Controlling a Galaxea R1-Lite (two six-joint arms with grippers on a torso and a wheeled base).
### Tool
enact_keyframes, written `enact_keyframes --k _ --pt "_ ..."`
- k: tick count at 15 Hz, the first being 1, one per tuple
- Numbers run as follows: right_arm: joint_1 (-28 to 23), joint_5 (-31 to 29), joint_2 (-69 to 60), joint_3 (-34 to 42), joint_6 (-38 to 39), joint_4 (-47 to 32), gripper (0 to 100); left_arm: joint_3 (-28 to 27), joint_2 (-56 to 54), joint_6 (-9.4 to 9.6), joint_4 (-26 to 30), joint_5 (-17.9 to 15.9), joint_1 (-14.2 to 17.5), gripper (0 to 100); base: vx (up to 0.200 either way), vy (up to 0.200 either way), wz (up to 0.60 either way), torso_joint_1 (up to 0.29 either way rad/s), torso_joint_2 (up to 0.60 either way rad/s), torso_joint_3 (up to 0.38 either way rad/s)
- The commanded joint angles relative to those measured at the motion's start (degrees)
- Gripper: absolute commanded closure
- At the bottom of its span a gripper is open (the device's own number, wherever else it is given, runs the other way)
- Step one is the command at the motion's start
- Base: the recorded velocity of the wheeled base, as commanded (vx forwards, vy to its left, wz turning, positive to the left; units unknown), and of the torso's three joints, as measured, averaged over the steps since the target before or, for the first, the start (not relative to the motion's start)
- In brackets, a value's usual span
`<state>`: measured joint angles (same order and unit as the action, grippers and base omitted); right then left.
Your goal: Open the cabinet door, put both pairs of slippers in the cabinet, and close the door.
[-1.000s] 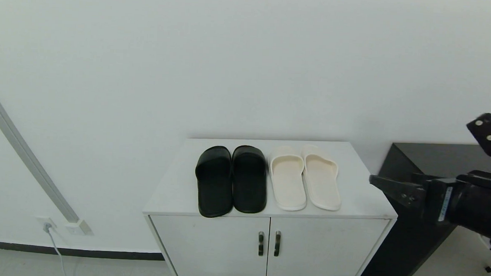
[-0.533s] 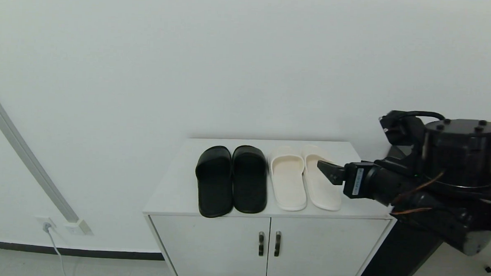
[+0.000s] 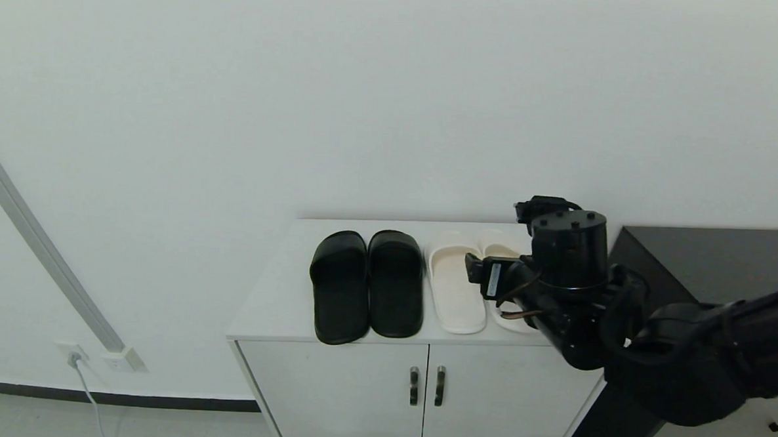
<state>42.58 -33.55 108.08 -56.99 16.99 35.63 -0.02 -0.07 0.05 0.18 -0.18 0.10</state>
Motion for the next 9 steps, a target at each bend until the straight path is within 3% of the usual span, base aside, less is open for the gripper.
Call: enact_keyframes --k 1,9 --pt "0.48 -0.29 4.95 -1.90 -0.21 0.31 0 0.02 0.07 -0.05 -0.01 0.01 -0.01 100 0.000 0.000 0.00 0.000 0.00 0.000" --pt "-2.86 0.50 14.35 -9.98 -2.58 2.86 0 0.02 0.07 -0.05 -0.01 0.01 -0.01 100 0.000 0.000 0.00 0.000 0.00 0.000"
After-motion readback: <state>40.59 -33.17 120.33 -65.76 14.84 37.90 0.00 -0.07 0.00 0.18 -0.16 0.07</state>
